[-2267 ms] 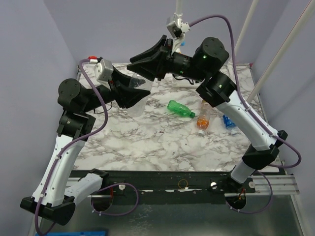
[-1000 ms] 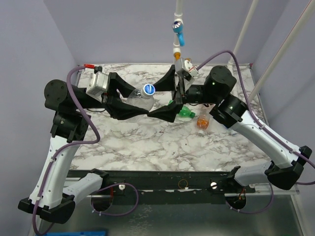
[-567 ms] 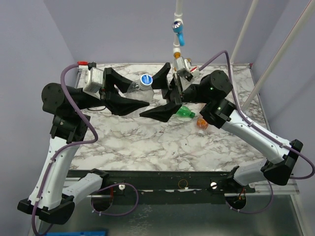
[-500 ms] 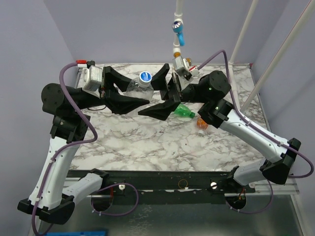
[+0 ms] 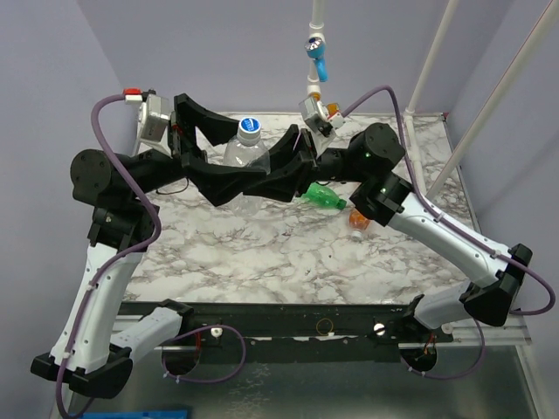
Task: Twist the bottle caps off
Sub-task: Unscrew the bottle cap from the plastic bottle.
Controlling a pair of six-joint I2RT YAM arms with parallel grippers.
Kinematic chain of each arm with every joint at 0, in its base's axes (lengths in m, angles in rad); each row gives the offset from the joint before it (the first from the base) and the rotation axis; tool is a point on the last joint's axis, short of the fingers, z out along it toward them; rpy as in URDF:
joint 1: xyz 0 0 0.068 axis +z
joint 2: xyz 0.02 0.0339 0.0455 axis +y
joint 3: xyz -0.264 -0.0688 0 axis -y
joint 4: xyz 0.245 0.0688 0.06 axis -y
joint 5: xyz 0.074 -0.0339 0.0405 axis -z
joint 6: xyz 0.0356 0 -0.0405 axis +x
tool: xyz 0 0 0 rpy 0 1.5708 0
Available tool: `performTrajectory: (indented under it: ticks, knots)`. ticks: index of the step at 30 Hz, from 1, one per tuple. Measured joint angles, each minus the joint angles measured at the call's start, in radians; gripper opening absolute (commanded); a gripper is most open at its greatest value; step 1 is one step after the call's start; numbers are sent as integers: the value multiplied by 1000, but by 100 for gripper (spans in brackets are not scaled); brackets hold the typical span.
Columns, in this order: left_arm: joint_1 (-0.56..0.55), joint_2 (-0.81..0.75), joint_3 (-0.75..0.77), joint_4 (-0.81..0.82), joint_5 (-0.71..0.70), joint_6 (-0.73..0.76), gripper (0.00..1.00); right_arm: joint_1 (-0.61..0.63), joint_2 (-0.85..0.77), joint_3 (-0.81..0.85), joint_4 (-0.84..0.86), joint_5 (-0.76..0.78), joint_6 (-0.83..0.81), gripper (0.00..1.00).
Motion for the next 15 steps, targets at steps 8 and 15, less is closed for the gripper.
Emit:
performTrajectory:
  ticks: [8, 15]
  knots:
    - [0, 37, 162, -5, -34, -75, 88, 0, -14, 17, -196, -27, -43, 21]
    - [0, 90, 264, -5, 44, -140, 74, 0, -14, 48, -305, -100, -53, 16]
